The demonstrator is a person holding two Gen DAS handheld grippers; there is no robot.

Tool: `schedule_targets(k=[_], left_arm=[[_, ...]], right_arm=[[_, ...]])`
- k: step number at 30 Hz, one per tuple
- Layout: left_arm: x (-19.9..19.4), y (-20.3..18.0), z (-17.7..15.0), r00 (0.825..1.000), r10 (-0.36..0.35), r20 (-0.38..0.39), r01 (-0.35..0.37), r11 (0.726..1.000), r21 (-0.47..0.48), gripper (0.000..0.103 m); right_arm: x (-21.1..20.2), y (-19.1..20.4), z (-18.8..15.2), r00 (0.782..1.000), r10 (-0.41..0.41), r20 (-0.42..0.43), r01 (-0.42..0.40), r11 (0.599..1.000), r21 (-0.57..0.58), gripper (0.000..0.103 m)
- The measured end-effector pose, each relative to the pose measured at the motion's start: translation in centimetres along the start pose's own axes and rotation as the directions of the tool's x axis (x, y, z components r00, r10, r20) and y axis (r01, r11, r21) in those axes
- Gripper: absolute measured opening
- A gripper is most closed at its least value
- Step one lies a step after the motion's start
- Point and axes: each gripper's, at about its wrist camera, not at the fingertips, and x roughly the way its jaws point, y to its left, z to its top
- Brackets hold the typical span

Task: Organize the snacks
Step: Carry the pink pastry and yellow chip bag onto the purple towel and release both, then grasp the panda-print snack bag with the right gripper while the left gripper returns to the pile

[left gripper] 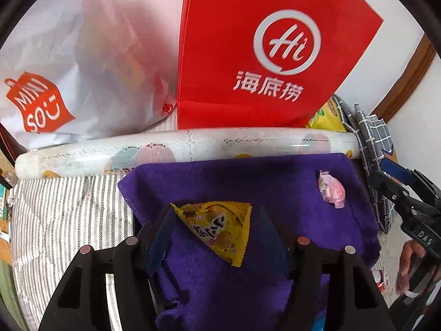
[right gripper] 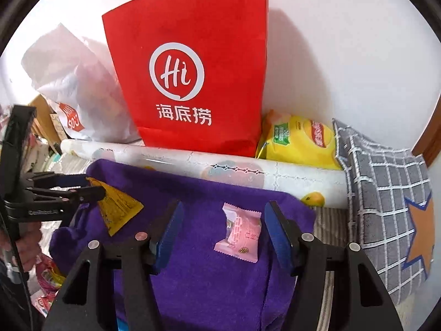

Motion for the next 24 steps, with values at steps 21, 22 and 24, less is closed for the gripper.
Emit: schedule_targets(k=[21,22,24], left_arm=[[-8.5,-4.8,0.0,0.986,-0.087,0.140,0.072,0.991,0.112,0.062],[-9.1,-4.9,-0.2,0.982,-0.103,0.157,0.085,0.990,0.116,0.064],[-9.9,-5.5,-0.7,0.981,-0.093,0.168,0.072,0.989,0.128,0.068]], right_arm=[[-9.0,-5.7,-14.5,0.993,-0.076,-0.091,0.094,0.974,0.208,0.055],[-9.1,-5.7,-15.3,0.994,-0.055,-0.093,0.074,0.973,0.221,0.055],[-9.3,-5.4,-16.5,0.996,-0.009,-0.090,0.030,0.973,0.228,0.055]])
